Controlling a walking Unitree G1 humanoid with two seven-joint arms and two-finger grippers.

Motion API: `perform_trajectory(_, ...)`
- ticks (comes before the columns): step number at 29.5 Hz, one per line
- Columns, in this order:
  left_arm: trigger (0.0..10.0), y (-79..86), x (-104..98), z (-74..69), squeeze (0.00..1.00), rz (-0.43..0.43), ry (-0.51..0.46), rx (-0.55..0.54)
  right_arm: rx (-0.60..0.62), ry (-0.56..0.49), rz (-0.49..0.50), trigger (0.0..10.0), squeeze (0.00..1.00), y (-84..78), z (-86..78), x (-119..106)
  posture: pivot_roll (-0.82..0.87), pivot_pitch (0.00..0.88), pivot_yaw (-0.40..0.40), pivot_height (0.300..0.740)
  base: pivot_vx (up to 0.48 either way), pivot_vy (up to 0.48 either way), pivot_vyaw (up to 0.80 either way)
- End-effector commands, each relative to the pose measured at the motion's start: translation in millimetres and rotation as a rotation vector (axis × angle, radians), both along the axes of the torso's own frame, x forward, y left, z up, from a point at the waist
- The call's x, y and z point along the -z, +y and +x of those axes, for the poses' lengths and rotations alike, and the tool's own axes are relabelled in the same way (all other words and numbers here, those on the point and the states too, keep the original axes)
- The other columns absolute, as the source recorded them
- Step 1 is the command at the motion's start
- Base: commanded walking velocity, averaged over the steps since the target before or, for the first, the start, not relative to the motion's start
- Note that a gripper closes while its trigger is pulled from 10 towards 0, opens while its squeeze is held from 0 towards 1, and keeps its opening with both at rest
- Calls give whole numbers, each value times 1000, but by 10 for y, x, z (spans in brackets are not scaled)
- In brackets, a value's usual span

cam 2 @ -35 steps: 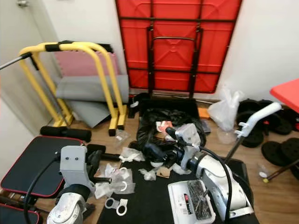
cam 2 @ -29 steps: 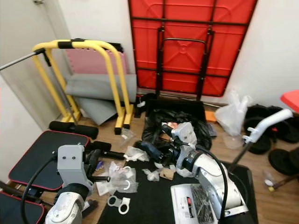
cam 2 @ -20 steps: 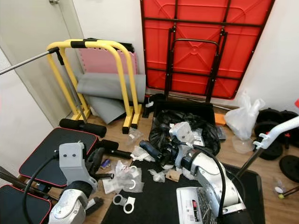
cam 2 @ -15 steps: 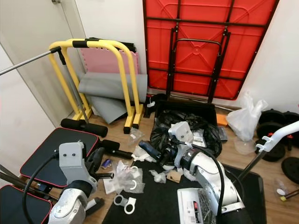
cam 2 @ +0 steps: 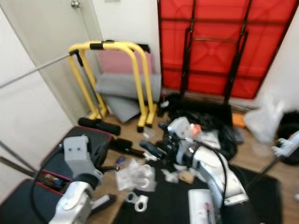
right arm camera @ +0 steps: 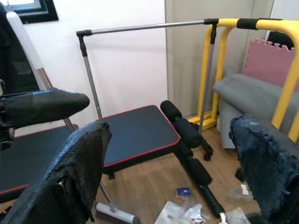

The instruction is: Sweep floor

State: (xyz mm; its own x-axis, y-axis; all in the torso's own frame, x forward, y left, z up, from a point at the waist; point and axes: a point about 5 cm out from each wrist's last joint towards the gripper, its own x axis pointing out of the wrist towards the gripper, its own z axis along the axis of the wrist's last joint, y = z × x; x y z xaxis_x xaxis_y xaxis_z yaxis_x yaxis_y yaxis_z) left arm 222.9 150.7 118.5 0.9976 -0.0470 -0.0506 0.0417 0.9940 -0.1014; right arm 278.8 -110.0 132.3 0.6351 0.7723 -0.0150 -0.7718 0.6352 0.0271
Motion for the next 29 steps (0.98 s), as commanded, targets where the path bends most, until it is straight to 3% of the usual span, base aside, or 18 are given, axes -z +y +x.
perform_trajectory(1,10000,20,38,-5,0,7,20,13,-6,8,-6,10000,0,25,0,11,-90,0,-54,740,0,0,0)
perform_trajectory(10,10000,38,40,0,0,15,23,18,-55,-1,-28,10000,0,68,-21,14,-88,0,-50,740,0,0,0)
perform_trajectory(15,10000,39,39,-1,0,17,24,19,-55,6,16,10000,0,57,-24,3,-86,0,-49,740,0,0,0)
perform_trajectory(29,10000,58,39,-6,0,28,27,19,-53,15,13,10000,0,67,-23,14,-82,0,-45,740,0,0,712)
